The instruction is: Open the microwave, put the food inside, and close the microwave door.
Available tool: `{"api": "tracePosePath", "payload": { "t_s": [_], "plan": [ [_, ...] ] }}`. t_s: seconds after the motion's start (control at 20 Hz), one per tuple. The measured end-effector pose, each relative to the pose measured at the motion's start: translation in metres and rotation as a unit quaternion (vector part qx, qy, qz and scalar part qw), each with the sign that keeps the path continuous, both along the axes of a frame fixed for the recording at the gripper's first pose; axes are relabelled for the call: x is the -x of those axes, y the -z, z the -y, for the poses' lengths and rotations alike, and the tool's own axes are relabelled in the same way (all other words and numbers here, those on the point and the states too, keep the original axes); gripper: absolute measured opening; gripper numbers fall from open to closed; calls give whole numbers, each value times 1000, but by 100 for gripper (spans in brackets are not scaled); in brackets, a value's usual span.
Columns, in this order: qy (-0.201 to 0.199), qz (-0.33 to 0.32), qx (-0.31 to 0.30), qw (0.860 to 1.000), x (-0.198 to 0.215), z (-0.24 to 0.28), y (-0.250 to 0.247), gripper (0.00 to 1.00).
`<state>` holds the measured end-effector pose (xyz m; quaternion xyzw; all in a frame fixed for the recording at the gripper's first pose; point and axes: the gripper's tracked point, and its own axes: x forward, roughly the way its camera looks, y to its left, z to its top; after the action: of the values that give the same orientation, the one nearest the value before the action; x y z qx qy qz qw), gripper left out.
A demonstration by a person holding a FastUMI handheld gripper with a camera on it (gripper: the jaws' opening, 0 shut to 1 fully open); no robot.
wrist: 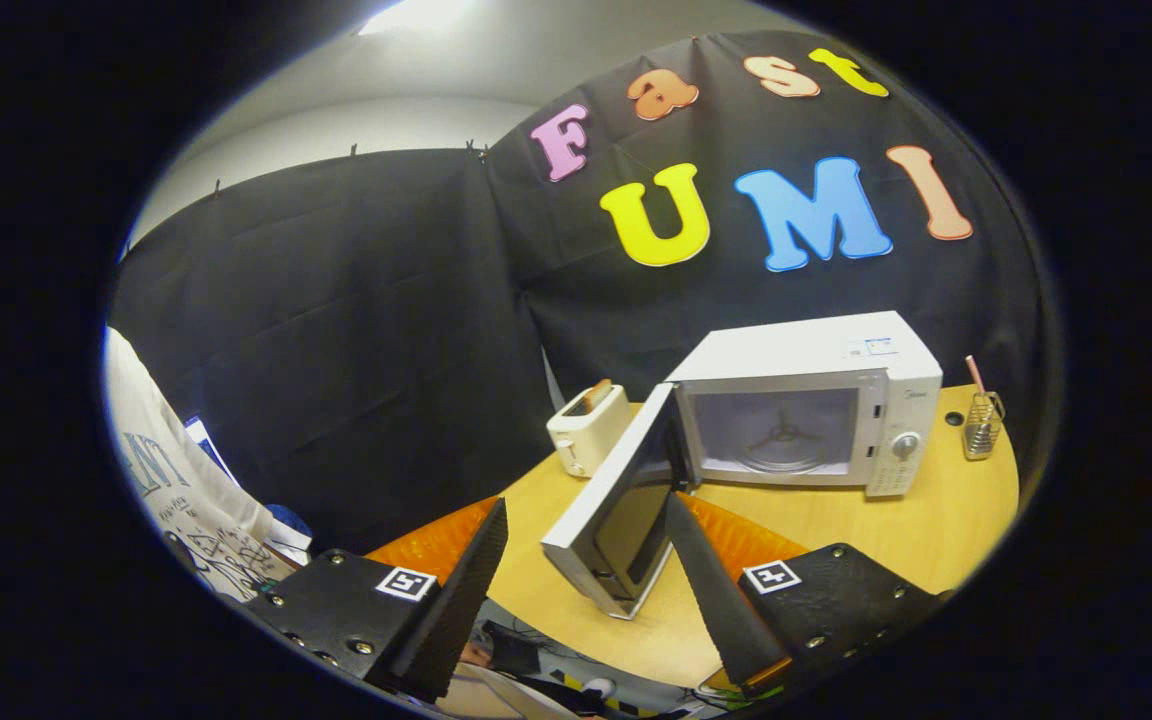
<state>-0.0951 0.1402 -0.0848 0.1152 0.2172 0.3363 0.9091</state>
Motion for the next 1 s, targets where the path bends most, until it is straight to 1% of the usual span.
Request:
{"api": "tracePosePath", "payload": {
  "t_s": [0.2, 0.35, 0.5, 0.7, 1.0],
  "plan": [
    [39, -20, 36, 998, -7, 47, 33, 96],
    [61, -52, 51, 996, -11, 75, 63, 96],
    [71, -83, 38, 993, -6, 92, 82, 96],
    [94, -117, 39, 988, -8, 126, 113, 96],
    [103, -174, 47, 978, -3, 160, 164, 97]
  ]
}}
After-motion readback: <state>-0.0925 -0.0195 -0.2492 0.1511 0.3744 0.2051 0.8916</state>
